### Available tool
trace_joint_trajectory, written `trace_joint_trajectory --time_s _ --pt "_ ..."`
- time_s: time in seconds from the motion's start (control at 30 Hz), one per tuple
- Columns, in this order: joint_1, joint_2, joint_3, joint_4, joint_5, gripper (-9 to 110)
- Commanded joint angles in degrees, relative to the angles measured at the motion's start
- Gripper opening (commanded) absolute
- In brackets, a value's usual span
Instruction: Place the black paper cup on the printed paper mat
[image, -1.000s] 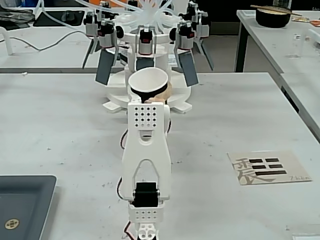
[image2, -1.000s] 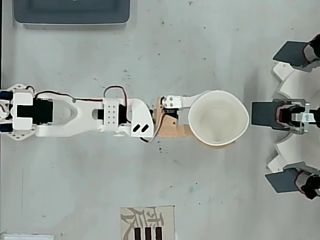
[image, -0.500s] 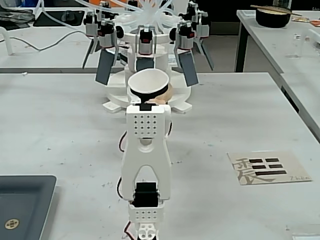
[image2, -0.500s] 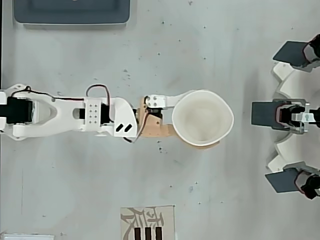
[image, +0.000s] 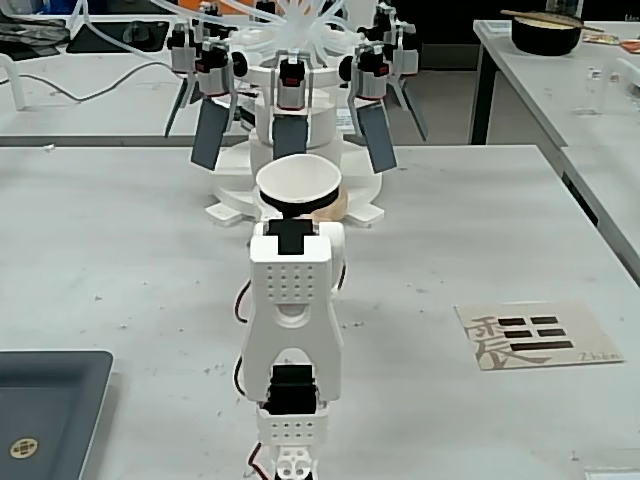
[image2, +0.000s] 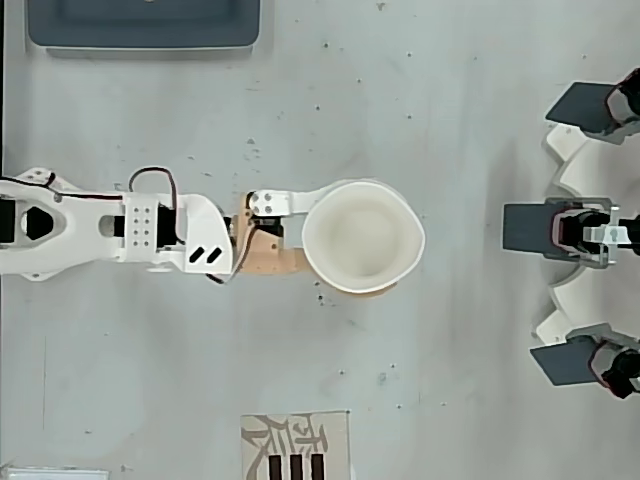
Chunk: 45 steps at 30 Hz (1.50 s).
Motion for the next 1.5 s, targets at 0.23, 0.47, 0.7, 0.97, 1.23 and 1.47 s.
trace_joint_trajectory --time_s 0.23,0.47,0.7,0.97,1.23,1.47 --pt "1.32 13.01 9.84 0.18 1.32 8" --pt "3.78 18.46 15.82 0.18 1.41 9" --pt "9.58 21.62 18.11 1.32 2.37 9" --pt "16.61 22.94 18.19 4.13 2.81 9" --pt "24.35 22.76 18.37 4.83 3.08 9" --pt "29.62 21.97 18.37 4.92 3.34 9"
